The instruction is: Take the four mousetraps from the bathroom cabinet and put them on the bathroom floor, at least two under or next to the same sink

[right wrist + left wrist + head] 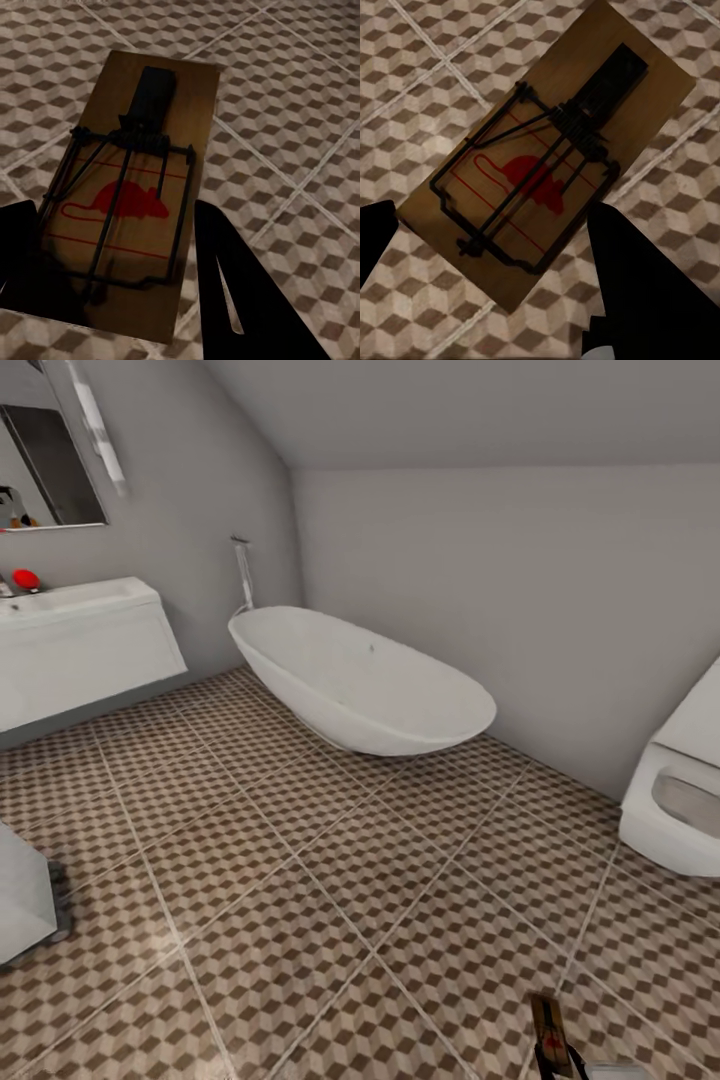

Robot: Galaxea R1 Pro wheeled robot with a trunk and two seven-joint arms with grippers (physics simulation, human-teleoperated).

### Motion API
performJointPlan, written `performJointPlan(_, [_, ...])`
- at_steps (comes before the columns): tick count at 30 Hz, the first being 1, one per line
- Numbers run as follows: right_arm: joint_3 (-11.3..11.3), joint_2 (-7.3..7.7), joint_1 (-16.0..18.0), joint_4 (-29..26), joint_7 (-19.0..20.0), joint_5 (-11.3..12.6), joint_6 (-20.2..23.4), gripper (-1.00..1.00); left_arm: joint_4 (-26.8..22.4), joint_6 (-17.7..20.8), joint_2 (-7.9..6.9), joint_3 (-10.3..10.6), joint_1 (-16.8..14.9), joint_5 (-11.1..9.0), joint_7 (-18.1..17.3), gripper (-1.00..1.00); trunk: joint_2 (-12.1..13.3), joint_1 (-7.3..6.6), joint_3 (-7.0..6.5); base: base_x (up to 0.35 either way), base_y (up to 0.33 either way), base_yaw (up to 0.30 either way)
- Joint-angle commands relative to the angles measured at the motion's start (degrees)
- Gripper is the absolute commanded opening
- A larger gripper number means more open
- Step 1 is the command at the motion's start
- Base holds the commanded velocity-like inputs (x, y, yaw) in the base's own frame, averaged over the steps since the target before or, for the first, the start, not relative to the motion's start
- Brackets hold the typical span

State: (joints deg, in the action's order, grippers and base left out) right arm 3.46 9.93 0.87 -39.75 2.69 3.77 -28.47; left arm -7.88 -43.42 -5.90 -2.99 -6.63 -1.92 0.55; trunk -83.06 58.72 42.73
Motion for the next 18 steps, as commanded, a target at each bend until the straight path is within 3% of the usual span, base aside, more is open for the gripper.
performJointPlan(1, [0.1, 0.0, 0.0, 0.0, 0.6, 0.6, -0.1, -1.0, 0.1, -0.2, 0.01, -0.2, 0.0, 0.0, -0.1, -1.0, 0.0, 0.0, 0.04, 0.073, 0.0, 0.288])
performJointPlan(18, [0.1, 0.0, 0.0, 0.0, 0.6, 0.6, -0.1, -1.0, 0.1, -0.2, 0.01, -0.2, 0.0, 0.0, -0.1, -1.0, 0.0, 0.0, 0.04, 0.15, 0.0, 0.288])
